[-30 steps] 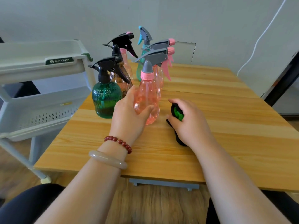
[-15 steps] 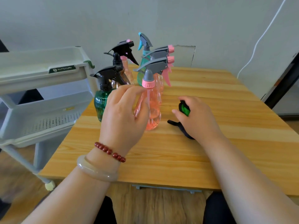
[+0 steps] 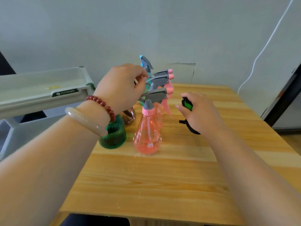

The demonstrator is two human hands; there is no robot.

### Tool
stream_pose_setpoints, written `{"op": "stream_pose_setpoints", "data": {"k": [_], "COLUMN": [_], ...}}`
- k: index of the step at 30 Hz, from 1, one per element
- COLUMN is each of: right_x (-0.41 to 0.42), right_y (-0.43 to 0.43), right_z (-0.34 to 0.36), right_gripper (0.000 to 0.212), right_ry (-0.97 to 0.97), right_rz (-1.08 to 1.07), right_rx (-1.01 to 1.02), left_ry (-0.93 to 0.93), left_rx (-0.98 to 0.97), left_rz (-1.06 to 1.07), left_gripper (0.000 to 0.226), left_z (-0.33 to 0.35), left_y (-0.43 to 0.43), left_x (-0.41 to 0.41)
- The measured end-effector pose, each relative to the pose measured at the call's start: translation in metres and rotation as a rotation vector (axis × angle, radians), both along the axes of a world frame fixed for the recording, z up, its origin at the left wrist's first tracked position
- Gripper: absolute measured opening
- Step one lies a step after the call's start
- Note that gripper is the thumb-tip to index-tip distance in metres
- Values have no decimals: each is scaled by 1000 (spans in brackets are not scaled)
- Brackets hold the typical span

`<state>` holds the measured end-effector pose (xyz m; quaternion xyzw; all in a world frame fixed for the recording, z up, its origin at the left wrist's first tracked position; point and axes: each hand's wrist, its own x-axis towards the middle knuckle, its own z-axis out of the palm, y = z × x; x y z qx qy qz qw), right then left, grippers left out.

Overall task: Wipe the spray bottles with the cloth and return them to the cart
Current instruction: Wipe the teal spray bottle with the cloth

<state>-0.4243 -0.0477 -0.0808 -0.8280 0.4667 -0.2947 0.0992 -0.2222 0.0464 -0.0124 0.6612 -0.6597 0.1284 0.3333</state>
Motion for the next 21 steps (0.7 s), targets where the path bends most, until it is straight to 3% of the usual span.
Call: {"op": "stream_pose_setpoints", "data": {"k": [12,21], "right_x": [16,21], "right_y": [-55,-84], "right_z": [-21,-21], "right_gripper": [44,43], "right_ry": [52,-29], "right_rz": [-72,-100], "right_rx": [94,102], "left_ry": [-324,-394], "left_rx": [366,632], "left_rz": [47,59], "left_gripper": [34,53], "left_z": [37,46], "left_y": [-107,-167], "left_x": [30,33]}}
